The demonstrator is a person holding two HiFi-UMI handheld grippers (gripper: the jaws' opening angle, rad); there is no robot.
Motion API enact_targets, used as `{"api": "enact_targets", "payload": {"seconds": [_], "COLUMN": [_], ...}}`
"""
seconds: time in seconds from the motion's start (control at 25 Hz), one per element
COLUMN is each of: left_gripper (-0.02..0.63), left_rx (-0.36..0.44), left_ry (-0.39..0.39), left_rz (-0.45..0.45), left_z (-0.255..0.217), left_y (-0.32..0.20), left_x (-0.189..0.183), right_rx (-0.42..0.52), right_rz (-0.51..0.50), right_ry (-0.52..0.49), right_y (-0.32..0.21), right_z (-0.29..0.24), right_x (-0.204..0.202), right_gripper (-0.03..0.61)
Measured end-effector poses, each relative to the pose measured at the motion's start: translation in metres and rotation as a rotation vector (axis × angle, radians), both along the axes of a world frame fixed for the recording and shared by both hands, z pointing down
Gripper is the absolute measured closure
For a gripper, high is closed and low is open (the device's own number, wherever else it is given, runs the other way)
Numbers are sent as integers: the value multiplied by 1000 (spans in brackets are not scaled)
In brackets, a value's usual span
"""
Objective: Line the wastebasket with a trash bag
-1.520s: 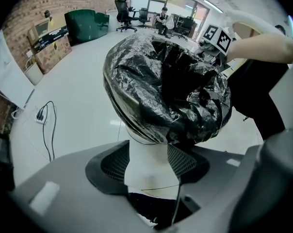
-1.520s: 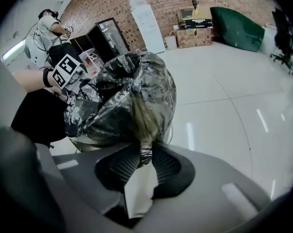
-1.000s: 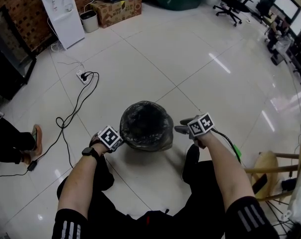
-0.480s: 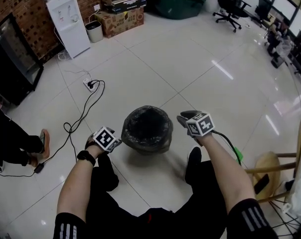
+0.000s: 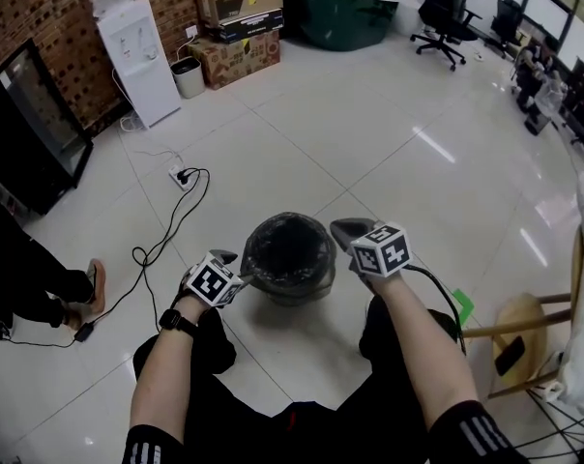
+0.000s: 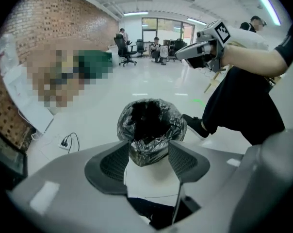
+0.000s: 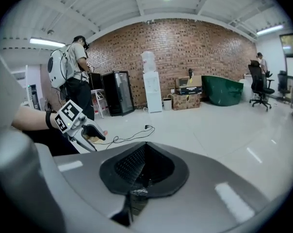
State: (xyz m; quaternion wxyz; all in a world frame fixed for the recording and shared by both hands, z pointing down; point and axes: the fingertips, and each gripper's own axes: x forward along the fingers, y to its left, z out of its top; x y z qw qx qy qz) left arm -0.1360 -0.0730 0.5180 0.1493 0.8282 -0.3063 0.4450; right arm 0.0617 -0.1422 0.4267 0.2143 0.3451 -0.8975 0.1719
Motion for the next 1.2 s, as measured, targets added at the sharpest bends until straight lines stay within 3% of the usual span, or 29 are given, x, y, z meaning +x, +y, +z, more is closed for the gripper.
{"api": "enact_targets", "payload": {"seconds": [0.2, 0.32, 0.6, 1.2], "left_gripper": [362, 363, 364, 376], "left_rx": [130, 186, 272, 263], "left_ry": [43, 8, -86, -24], "left_rz": [38, 79, 170, 156], "left_z": [-39, -50, -64, -64], "left_y": [6, -2, -34, -40], "left_x": [28, 35, 39, 43], "right_rx": [35, 67, 88, 86], "right_rz": [5, -32, -163, -159], "right_ry": [-24, 17, 214, 207], "right_y": [10, 12, 7, 6], "right_z": [-2, -1, 22, 20], "right_x": [-2, -11, -33, -32], "right_gripper": [572, 572, 572, 572]}}
